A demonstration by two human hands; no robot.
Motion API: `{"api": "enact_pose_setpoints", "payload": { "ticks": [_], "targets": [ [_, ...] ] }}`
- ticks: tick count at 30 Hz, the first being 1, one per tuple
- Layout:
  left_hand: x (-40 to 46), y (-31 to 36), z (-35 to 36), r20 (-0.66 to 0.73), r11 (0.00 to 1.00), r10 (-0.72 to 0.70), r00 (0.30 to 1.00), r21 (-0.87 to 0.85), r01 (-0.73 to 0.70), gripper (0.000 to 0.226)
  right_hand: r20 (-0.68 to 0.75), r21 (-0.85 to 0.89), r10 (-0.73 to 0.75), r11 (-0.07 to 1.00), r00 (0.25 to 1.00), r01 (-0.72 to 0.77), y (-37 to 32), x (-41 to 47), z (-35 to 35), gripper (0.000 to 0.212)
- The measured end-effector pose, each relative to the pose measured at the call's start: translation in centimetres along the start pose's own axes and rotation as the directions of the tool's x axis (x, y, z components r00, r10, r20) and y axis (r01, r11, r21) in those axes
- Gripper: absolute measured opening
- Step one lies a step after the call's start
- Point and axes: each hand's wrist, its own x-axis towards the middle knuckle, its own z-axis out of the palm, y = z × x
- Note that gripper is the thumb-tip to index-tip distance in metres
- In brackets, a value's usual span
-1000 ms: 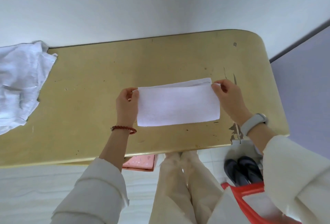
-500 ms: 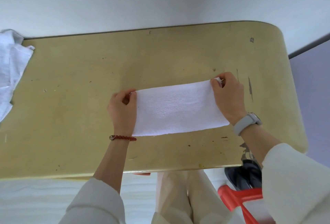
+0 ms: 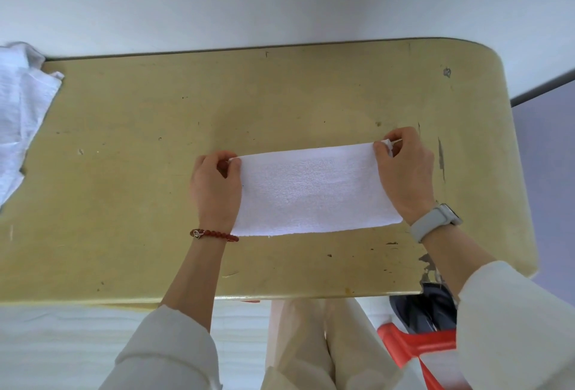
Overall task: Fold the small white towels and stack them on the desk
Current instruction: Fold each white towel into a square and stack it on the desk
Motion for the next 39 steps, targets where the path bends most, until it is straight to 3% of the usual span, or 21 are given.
{"api": "enact_pose_setpoints", "payload": {
  "ticks": [3,5,7,9,13,20,27,31,35,39],
  "targets": [
    [0.2,0.0,-0.3,0.012,0.993,0.053,0.999,0.108,-0.054,0.019,-0.082,-0.196,-0.079,0.979,0.993,0.062,0.1,-0.4,-0.1,0.021],
    [0.0,0.0,-0.2,0.017,0.948,0.215,0.976,0.236,-0.213,0.025,-0.122,-0.356,-0.302,0.903,0.945,0.242,-0.2,-1.0,0.1,0.021],
    [-0.7,0.3,0.5,0.063,0.858,0.403,0.913,0.322,-0.401,0.027,-0.027,-0.401,-0.502,0.797,0.864,0.451,-0.6,-1.6,0.9,0.028],
    [-1.5,0.6,1.7,0.139,0.753,0.538,0.831,0.365,-0.548,0.032,0.139,-0.403,-0.593,0.698,0.793,0.592,-1.1,-2.2,2.2,0.036],
    [-2.2,0.5,3.6,0.199,0.649,0.622,0.758,0.411,-0.640,0.038,0.283,-0.398,-0.580,0.653,0.764,0.644,-0.9,-3.3,4.2,0.041],
    [-2.1,-1.2,3.6,0.193,0.599,0.694,0.694,0.381,-0.705,0.033,0.283,-0.380,-0.634,0.615,0.720,0.691,0.6,-2.8,4.2,0.036],
    [-2.2,-0.6,3.2,0.326,0.587,0.590,0.739,0.455,-0.670,0.056,0.394,-0.483,-0.539,0.567,0.744,0.667,0.9,-2.8,3.0,0.049],
    [-3.6,0.0,3.7,0.370,0.512,0.618,0.694,0.480,-0.712,0.056,0.408,-0.518,-0.547,0.520,0.730,0.679,0.7,-3.1,2.8,0.051],
    [-3.8,-1.1,4.2,0.417,0.512,0.568,0.710,0.496,-0.701,0.057,0.446,-0.535,-0.499,0.518,0.743,0.668,1.8,-2.6,2.8,0.050],
    [-2.8,-1.7,3.4,0.447,0.451,0.595,0.667,0.501,-0.739,0.057,0.447,-0.502,-0.509,0.537,0.735,0.678,2.3,-2.1,2.1,0.050]
  ]
}}
